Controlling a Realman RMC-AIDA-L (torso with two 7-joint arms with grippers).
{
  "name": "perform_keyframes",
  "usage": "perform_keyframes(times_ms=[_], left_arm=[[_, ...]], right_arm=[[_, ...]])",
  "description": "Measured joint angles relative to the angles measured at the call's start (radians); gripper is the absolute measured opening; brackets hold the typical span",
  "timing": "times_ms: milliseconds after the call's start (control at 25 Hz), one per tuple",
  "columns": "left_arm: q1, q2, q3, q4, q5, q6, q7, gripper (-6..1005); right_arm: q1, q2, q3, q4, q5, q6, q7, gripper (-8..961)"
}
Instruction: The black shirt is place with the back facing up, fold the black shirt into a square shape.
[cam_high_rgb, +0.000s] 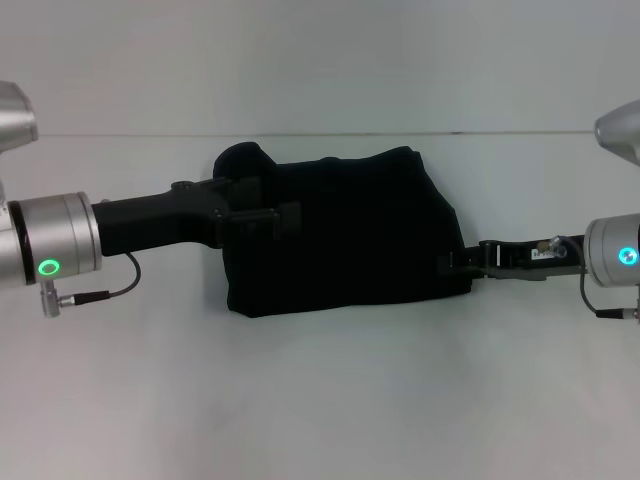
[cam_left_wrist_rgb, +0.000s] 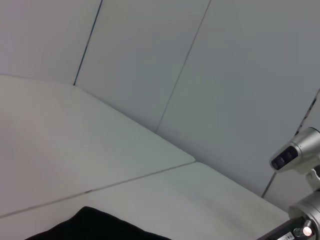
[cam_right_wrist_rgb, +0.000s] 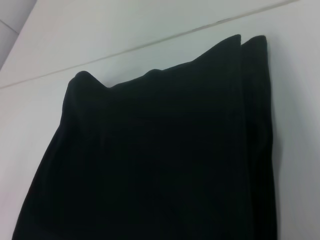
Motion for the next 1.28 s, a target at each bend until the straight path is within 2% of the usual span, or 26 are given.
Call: perform_keyframes(times_ms=[200,840,1280], left_arm=[[-0.002,0.004,-0.001,0.0,0.0,-0.006,0.001,903],[-0.005,0.008,-0.012,0.0,0.0,-0.005,0.002,905],[-0.003,0.008,-0.014,0.0,0.0,-0.005,-0.006,907]], right_arm=[[-0.001,0.003,0.007,0.015,0.021,0.014,0.0,618],[-0.012,0.004,0.024,0.016,0.033,-0.014,-0.016,10],[-0.029,0.002,0.027,0.01,0.033,-0.067,-0.031,47]])
